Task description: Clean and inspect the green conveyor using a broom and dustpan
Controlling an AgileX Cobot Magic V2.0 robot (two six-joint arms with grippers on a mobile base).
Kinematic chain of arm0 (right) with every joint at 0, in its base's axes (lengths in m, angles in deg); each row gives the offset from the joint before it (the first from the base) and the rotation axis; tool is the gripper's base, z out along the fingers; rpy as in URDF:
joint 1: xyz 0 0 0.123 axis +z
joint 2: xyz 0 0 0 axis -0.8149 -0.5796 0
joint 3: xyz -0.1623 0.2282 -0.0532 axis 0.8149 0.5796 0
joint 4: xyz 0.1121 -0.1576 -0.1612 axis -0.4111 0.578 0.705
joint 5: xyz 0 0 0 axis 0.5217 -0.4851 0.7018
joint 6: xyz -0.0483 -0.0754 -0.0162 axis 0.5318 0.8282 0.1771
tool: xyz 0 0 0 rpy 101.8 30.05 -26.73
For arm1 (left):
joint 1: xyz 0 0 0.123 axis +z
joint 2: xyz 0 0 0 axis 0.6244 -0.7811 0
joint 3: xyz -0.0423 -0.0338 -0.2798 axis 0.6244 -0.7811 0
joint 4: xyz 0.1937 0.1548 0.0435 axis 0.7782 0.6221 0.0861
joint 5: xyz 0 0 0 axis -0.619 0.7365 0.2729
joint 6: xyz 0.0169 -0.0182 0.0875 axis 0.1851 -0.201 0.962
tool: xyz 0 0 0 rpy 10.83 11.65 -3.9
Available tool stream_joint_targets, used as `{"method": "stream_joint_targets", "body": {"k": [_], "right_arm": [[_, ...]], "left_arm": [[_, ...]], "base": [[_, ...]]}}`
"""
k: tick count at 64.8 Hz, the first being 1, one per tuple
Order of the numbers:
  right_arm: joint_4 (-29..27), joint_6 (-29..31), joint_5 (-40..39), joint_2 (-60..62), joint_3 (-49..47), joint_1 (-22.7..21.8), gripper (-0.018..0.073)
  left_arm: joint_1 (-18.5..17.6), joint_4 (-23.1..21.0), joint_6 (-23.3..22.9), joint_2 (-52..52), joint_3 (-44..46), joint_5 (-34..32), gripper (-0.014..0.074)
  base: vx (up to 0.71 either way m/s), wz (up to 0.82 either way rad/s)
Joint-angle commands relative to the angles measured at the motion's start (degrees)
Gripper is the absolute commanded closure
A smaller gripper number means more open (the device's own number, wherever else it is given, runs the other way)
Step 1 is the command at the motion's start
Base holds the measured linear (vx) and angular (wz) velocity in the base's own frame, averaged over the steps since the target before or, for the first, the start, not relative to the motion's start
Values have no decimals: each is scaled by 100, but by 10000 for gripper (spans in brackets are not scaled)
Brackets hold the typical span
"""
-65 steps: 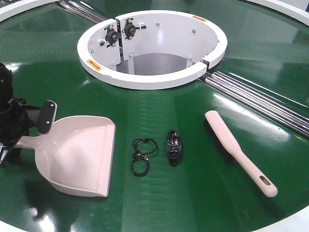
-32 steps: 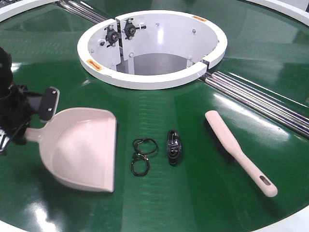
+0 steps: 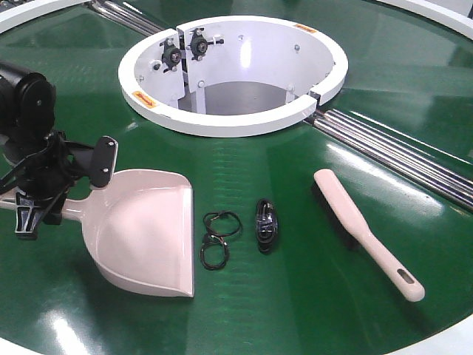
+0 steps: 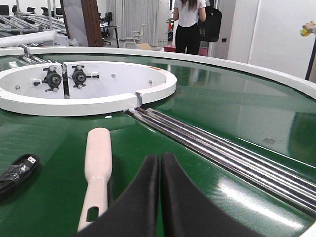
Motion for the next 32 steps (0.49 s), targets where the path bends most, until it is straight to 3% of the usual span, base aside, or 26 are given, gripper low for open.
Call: {"method": "stream_joint_targets", "body": {"k": [1, 32], "right_arm": [[38, 28, -407, 62, 22, -38, 568], [38, 28, -401, 62, 22, -38, 568]], "left_arm": [[-44, 43, 12, 192, 163, 108, 604], [-44, 240, 297, 120, 163, 30, 604]], "base": [[0, 0], [0, 0]]}}
